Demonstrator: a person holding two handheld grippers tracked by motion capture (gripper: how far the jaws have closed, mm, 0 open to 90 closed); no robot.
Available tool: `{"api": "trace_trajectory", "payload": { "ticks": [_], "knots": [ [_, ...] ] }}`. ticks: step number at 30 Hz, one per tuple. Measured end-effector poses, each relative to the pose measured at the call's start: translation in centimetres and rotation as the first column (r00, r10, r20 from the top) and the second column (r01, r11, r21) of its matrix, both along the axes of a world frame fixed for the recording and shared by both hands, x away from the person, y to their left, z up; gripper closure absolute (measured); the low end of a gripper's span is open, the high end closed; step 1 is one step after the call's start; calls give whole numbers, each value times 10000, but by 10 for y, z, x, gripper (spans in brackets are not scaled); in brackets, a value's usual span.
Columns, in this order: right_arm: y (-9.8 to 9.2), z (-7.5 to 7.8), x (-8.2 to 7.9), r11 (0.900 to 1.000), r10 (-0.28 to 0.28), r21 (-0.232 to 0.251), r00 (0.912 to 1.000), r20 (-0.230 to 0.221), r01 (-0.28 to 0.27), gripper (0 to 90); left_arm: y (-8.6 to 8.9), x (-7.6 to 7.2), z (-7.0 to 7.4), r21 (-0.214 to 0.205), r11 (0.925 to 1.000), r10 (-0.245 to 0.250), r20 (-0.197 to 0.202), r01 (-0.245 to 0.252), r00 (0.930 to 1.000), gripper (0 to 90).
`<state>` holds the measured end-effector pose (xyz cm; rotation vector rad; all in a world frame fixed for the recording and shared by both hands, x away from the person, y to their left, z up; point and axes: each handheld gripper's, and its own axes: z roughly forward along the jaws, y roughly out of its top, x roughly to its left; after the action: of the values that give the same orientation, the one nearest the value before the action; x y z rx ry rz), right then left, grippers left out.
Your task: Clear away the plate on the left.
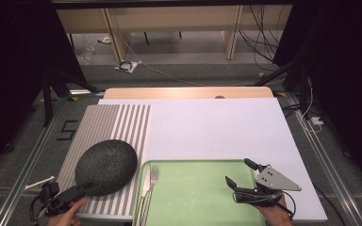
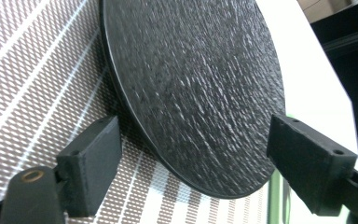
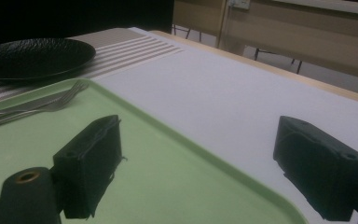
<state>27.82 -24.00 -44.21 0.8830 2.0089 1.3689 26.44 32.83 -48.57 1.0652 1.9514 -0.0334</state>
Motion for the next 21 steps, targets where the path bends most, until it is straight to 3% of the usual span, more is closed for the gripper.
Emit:
{"api": "trace_trajectory", "payload": {
  "ticks": [8,14,16,21],
  "knots": [
    [0,0,0,10000,9,-11,10000,6,-9,162,-4,-1,-5,-868,9958,295,-12,-295,9996,206],
    [0,0,0,10000,-3,15,10000,6,3,162,-5,-4,-9,-1385,9873,778,-73,-781,9969,262],
    [0,0,0,10000,10,-3,10000,12,-10,162,-5,-4,-12,-1708,9816,852,-108,-858,9963,278],
    [0,0,0,10000,9,12,10000,2,-9,162,-7,-4,-15,-2064,9720,1114,-158,-1123,9936,329]
  ]
}}
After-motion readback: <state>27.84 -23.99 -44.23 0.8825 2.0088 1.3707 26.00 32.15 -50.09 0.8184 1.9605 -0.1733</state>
